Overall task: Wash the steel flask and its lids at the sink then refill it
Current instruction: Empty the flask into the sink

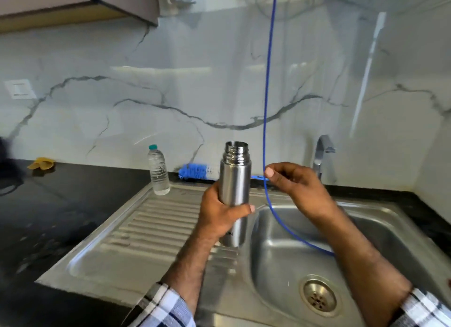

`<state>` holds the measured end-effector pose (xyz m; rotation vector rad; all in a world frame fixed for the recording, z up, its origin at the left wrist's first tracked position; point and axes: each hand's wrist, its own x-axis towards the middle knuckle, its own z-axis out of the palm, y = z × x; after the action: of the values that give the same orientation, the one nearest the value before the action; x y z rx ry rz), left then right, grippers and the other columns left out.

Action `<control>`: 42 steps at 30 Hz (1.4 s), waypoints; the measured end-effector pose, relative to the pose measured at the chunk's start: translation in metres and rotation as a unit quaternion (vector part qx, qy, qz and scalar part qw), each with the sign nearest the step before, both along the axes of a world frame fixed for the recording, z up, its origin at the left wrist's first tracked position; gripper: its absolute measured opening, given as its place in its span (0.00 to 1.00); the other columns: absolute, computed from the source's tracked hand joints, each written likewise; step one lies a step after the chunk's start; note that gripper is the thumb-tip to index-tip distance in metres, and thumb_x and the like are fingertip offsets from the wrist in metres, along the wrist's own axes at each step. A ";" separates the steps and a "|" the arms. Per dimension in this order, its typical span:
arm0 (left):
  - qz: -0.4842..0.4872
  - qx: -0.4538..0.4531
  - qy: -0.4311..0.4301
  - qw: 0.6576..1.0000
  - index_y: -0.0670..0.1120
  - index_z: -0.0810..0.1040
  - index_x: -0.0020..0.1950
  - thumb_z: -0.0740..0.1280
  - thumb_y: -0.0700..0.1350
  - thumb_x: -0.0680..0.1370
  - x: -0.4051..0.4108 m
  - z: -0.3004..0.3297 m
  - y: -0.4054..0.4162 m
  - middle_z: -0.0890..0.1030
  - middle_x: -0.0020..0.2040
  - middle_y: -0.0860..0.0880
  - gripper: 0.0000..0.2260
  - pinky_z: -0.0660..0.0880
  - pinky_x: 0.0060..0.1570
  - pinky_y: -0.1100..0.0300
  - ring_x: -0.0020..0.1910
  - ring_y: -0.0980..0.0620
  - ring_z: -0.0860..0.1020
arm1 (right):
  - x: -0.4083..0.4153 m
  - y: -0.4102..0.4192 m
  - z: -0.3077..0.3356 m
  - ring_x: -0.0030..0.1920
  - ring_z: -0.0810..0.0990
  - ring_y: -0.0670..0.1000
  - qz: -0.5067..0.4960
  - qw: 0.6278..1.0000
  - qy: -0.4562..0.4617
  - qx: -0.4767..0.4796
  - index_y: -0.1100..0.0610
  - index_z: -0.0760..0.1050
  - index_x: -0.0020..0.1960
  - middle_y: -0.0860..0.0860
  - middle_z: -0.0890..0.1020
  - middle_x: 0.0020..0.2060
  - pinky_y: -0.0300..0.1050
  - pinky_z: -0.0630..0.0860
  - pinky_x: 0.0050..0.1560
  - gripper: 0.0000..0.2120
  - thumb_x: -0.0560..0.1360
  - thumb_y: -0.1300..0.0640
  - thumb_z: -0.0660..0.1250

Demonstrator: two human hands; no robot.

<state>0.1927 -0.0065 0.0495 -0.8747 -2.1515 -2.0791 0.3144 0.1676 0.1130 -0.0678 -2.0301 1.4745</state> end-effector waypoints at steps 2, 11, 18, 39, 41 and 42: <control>-0.032 -0.005 0.007 0.999 0.50 0.83 0.50 0.83 0.52 0.56 0.024 0.000 0.022 0.86 0.41 0.54 0.25 0.81 0.38 0.56 0.38 0.54 0.84 | 0.018 0.005 0.000 0.56 0.87 0.48 0.035 0.999 -0.018 0.018 0.56 0.85 0.60 0.50 0.89 0.52 0.45 0.81 0.61 0.24 0.74 0.40 0.77; -0.144 -0.073 0.043 0.986 0.54 0.81 0.60 0.83 0.55 0.59 0.080 -0.015 0.108 0.87 0.49 0.53 0.31 0.85 0.51 0.45 0.47 0.54 0.87 | 0.071 0.053 -0.010 0.50 0.89 0.55 -0.032 0.999 -0.039 0.012 0.54 0.85 0.56 0.53 0.89 0.48 0.60 0.84 0.58 0.28 0.61 0.44 0.87; -0.273 -0.225 0.078 0.932 0.54 0.69 0.79 0.88 0.53 0.63 0.035 -0.041 0.111 0.80 0.69 0.58 0.48 0.76 0.64 0.63 0.66 0.61 0.79 | 0.095 0.095 -0.048 0.42 0.87 0.49 -0.133 0.989 -0.069 0.005 0.53 0.85 0.49 0.49 0.89 0.42 0.41 0.83 0.43 0.16 0.65 0.56 0.86; -0.115 -0.217 0.055 0.968 0.52 0.85 0.56 0.83 0.53 0.71 0.011 -0.066 0.122 0.88 0.42 0.57 0.17 0.83 0.57 0.57 0.44 0.60 0.85 | 0.069 0.113 -0.127 0.44 0.80 0.48 -0.207 0.801 -0.484 0.285 0.47 0.81 0.55 0.46 0.82 0.44 0.47 0.78 0.47 0.28 0.60 0.39 0.84; -0.112 -0.221 0.052 0.967 0.54 0.85 0.56 0.83 0.55 0.70 0.010 -0.067 0.122 0.88 0.42 0.58 0.17 0.84 0.55 0.53 0.44 0.60 0.86 | 0.071 0.112 -0.126 0.44 0.80 0.48 -0.206 0.791 -0.498 0.288 0.47 0.80 0.56 0.46 0.82 0.44 0.47 0.77 0.46 0.27 0.61 0.40 0.84; -0.112 -0.221 0.049 0.968 0.54 0.85 0.55 0.83 0.56 0.70 0.009 -0.067 0.122 0.88 0.42 0.58 0.17 0.85 0.54 0.50 0.44 0.59 0.86 | 0.070 0.111 -0.126 0.44 0.79 0.48 -0.207 0.785 -0.505 0.294 0.46 0.80 0.56 0.46 0.81 0.44 0.46 0.76 0.45 0.27 0.61 0.39 0.83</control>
<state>0.2016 0.1154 -0.0179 -1.2815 -2.6128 -1.6036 0.3840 0.2791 -0.0131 -1.1781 -2.9267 0.4298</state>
